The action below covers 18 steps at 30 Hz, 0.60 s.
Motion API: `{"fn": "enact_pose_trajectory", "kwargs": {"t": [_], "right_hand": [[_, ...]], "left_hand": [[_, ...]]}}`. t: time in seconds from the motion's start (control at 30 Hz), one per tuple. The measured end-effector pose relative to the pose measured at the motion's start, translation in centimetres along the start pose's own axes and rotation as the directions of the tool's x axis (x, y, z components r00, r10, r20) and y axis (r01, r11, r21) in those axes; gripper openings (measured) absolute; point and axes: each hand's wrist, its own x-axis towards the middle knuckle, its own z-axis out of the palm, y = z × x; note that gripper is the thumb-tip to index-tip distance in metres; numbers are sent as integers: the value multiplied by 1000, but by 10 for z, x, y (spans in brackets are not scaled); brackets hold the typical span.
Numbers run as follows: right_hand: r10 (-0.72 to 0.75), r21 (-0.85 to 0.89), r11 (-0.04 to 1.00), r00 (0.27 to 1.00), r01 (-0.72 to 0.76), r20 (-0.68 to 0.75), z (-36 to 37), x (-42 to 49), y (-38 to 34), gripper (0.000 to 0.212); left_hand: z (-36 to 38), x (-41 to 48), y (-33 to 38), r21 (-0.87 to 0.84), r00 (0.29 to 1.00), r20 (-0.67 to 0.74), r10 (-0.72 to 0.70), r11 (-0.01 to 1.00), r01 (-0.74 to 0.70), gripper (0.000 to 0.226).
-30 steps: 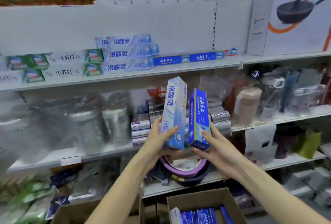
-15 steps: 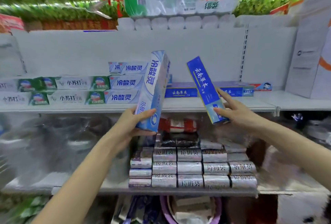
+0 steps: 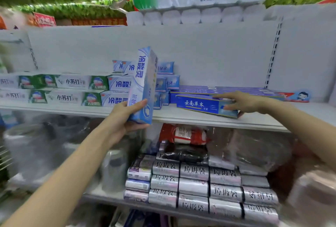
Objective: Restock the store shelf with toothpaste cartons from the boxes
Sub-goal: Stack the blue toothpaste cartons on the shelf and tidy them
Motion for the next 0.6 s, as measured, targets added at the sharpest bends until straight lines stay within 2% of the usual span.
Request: {"fn": "enact_pose_trajectory", "kwargs": {"t": [0.07,0.13,0.23,0.4,0.6], "right_hand": [[-27,-105,994,997,20,-72,2,9,2,47],[-86,-185,982,966,41,-243,6,16,7,41],[-131,-164,984,888,63,-441,13,26,18,33],[-140,-163,984,856,66,-497,20,46,23,32],[-121,-135,989,851,60,-510,23,56,25,36]], "left_hand": [[3,1,-2,-6,1000,-7,5,1000,-5,45],[4,2,-3,8,1000,-14,7,1000,-7,51],[6,3,-2,22,1000,-19,15,1000,-14,56],[12,1,0,17,999,-47,26,1000,-26,57],[15,-9,-4,-22,998,-59,19,1000,-21,47]]}}
